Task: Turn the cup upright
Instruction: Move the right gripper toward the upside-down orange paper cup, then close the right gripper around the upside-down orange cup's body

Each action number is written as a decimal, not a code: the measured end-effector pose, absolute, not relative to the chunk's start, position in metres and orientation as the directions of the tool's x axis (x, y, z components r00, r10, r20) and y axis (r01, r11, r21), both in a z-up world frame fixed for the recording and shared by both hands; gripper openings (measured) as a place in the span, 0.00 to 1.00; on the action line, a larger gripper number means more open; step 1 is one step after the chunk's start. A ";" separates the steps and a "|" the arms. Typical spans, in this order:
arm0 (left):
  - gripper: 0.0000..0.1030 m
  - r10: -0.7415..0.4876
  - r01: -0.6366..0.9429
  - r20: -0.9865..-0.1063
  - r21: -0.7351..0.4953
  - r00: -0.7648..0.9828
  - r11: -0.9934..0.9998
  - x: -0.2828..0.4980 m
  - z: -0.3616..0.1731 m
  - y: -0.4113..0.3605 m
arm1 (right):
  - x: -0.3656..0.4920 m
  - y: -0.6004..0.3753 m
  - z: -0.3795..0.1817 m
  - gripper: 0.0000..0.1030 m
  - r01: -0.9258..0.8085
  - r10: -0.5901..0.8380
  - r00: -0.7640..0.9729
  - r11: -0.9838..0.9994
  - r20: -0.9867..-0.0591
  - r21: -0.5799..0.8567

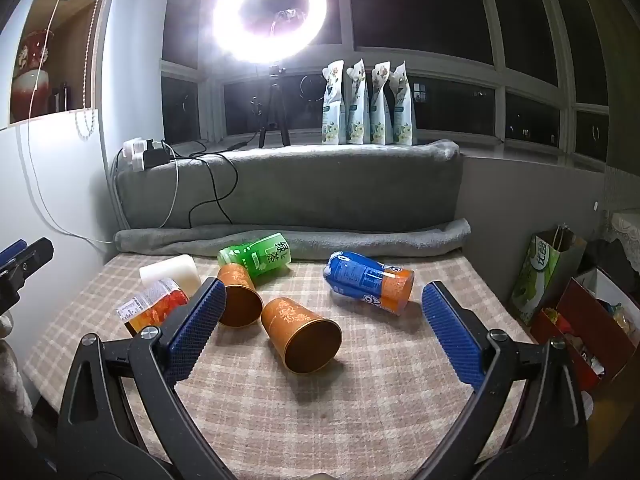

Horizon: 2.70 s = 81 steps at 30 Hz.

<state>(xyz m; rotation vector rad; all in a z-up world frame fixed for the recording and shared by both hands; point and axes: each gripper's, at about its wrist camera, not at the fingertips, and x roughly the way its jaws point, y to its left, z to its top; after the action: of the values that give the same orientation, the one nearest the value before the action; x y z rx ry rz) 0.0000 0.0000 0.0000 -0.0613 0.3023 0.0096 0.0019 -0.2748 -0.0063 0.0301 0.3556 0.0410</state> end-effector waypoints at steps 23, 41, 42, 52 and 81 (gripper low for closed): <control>0.80 -0.001 -0.017 -0.300 -0.058 0.954 0.998 -0.001 0.000 0.000 | 0.003 -0.276 -0.010 0.97 -0.033 0.046 0.933 0.998 -0.357 0.045; 0.80 -0.001 -0.017 -0.301 -0.058 0.954 0.998 0.000 0.000 0.000 | 0.003 -0.277 -0.012 0.97 -0.035 0.051 0.929 0.998 -0.366 0.051; 0.80 -0.001 -0.017 -0.301 -0.058 0.954 0.998 -0.001 0.000 0.000 | 0.003 -0.277 -0.013 0.97 -0.035 0.051 0.929 0.998 -0.367 0.051; 0.80 -0.007 -0.013 -0.318 -0.062 0.948 0.998 -0.001 -0.002 -0.001 | 0.008 -0.275 -0.019 0.97 -0.042 0.059 0.922 0.998 -0.383 0.054; 0.80 -0.004 -0.043 -0.531 -0.076 0.848 0.996 0.010 -0.060 0.036 | 0.223 -0.201 -0.058 0.93 -0.297 0.399 0.445 0.911 -0.802 0.288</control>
<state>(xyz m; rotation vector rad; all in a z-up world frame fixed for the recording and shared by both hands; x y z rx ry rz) 0.0099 0.0363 -0.0595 -0.0866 0.5592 0.0207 0.2231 -0.2011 -0.0579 0.1102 1.0226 0.4319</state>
